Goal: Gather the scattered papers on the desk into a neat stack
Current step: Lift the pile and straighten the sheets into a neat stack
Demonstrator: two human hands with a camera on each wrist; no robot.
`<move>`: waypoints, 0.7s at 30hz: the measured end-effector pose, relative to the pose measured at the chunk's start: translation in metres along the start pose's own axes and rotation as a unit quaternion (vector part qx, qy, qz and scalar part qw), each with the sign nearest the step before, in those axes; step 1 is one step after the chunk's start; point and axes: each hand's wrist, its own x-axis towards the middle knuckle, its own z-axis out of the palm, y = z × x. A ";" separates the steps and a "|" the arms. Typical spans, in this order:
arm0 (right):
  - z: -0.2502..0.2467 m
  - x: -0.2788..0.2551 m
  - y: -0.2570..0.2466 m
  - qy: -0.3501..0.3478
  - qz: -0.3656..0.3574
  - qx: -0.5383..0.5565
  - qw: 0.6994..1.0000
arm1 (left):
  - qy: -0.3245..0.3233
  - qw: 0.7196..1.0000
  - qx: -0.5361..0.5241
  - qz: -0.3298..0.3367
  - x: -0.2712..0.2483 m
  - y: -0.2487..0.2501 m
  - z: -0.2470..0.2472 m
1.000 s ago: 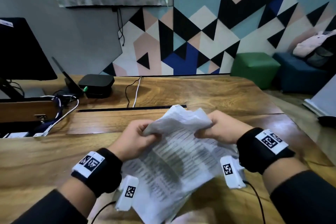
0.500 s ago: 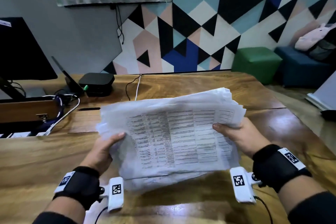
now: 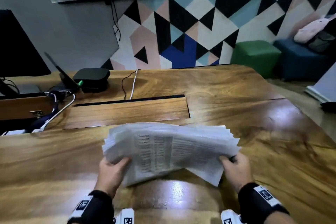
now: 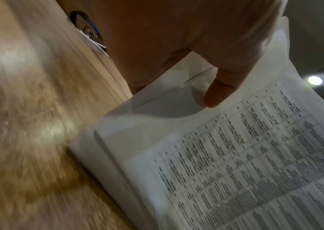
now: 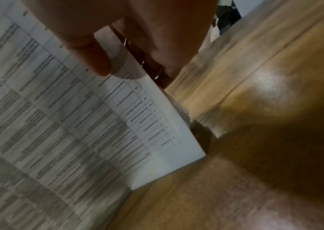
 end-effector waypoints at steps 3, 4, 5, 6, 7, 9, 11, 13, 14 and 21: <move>0.003 0.000 -0.003 0.021 -0.007 -0.003 1.000 | 0.025 1.000 -0.012 0.014 -0.004 0.000 0.010; 0.003 -0.001 -0.007 0.028 -0.015 0.010 0.999 | 0.026 0.999 -0.017 0.024 -0.005 0.004 0.012; 0.002 -0.001 -0.013 0.034 -0.024 0.028 0.999 | 0.029 0.999 -0.023 0.035 -0.005 0.010 0.014; 0.000 -0.002 -0.017 0.042 -0.035 0.046 0.997 | 0.033 0.998 -0.024 0.045 -0.004 0.015 0.014; -0.003 -0.001 -0.020 0.044 -0.044 0.060 0.996 | 0.037 0.997 -0.025 0.055 -0.002 0.018 0.013; -0.008 -0.002 -0.022 0.032 -0.051 0.074 0.995 | 0.046 0.996 -0.035 0.066 0.003 0.014 0.008; -0.008 -0.004 -0.018 0.018 -0.043 0.057 0.997 | 0.051 0.997 -0.030 0.045 -0.001 0.003 0.007; -0.003 -0.010 -0.016 0.019 -0.013 0.030 0.999 | 0.054 0.998 -0.022 0.021 -0.009 -0.005 0.015; 0.001 -0.012 -0.016 0.021 -0.003 0.021 1.000 | 0.055 0.998 -0.024 0.020 -0.012 -0.006 0.020; 0.002 -0.013 -0.036 0.022 -0.030 0.085 0.996 | 0.076 0.992 -0.052 0.085 -0.013 0.010 0.026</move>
